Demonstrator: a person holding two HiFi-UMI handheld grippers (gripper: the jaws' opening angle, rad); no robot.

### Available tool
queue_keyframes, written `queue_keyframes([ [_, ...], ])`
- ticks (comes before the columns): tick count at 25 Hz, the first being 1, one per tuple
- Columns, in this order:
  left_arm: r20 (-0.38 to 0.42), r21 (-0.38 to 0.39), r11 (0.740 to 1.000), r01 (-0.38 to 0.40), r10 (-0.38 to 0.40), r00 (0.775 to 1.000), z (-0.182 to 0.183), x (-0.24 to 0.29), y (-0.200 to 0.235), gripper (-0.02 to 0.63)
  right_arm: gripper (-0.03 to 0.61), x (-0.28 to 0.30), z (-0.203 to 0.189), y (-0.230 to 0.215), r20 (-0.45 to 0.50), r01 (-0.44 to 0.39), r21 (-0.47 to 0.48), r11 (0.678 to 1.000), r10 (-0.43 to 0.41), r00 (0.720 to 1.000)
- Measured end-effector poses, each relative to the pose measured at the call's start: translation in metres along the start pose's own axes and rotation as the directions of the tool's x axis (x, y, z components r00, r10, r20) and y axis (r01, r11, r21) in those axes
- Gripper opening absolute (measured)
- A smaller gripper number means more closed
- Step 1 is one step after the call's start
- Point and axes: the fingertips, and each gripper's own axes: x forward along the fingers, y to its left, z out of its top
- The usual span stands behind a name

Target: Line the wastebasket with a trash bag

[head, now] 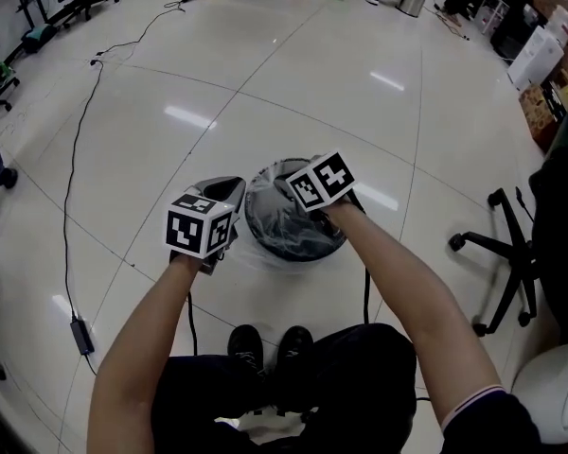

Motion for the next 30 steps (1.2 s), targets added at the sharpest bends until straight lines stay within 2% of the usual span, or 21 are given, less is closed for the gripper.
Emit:
queue_keyframes([
  [7,-0.008,-0.027,1.0,-0.01,0.009,1.0,-0.009,0.009,0.009,0.011,0.002,0.042,-0.027,-0.006,-0.062,-0.028,0.03,0.999,0.029,0.998],
  [18,0.033,-0.08,0.997,-0.02,0.023,0.999,-0.013,0.006,0.018,0.011,0.001,0.085,-0.071,-0.012,-0.122,-0.039,0.06,0.997,0.046,0.991],
  [30,0.021,-0.093,0.996,-0.005,0.007,1.0,-0.024,0.013,0.02,0.011,0.002,0.108,-0.09,-0.018,-0.182,-0.052,0.051,0.997,0.061,0.981],
])
